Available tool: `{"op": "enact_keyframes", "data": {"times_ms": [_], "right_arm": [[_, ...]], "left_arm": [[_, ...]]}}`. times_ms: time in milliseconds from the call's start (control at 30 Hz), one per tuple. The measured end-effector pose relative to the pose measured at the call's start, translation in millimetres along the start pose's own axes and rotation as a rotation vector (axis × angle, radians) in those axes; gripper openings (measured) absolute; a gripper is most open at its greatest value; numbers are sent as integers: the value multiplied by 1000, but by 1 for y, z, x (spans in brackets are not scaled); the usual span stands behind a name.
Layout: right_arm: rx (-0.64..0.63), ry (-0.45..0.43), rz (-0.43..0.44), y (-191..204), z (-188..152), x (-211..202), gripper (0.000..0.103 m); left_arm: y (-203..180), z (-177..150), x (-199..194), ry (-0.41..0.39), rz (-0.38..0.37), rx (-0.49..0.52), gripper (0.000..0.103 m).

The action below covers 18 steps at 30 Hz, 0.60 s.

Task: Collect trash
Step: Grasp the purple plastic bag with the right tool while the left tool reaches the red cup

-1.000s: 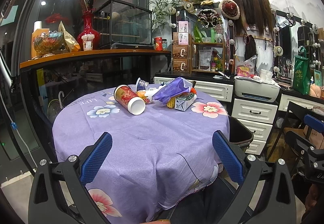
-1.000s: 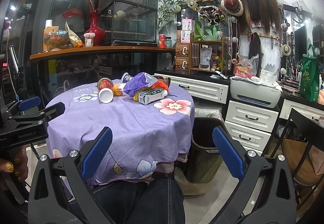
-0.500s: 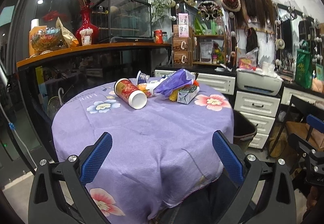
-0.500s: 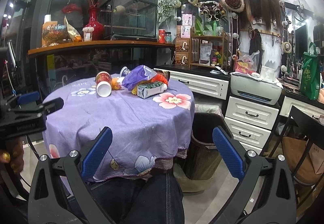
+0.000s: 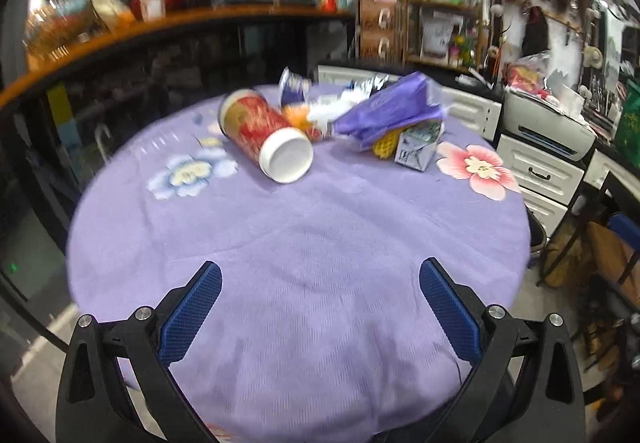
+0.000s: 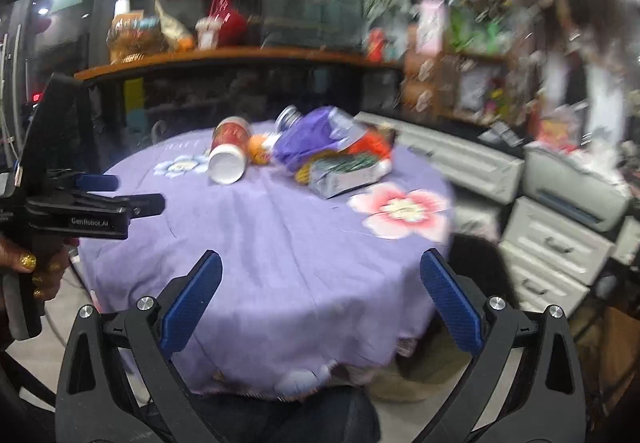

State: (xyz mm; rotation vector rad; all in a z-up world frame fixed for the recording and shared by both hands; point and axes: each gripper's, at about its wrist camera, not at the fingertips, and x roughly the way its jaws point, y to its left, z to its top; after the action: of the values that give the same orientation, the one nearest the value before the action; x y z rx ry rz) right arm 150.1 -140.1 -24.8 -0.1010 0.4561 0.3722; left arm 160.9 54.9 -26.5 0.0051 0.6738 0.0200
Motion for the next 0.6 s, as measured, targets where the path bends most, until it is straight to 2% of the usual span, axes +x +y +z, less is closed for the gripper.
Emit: {"op": "enact_keyframes", "data": {"times_ms": [67,167,233,300,400,467,600], "right_arm": [[-11,13,-5,-3,16,27,98],[-50,20,-13,-5,41,58,98],[-55,24,-16,-11,60,80,98],[-54,48,17,-18,80,104,98],[-96,61,-10,-20,106,132,97],[-122,69,-20,-23,120,151,87],[-174,102,-43,-24,133,180,75]], "left_arm": [[12,17,17,40,-9,-31,98],[24,44,36,51,14,-27,98],[32,61,47,78,-15,-20,98],[44,78,60,119,-44,-48,98],[59,98,72,128,-37,-102,98],[69,109,80,130,-20,-144,98],[83,125,101,157,-32,-204,95]]}}
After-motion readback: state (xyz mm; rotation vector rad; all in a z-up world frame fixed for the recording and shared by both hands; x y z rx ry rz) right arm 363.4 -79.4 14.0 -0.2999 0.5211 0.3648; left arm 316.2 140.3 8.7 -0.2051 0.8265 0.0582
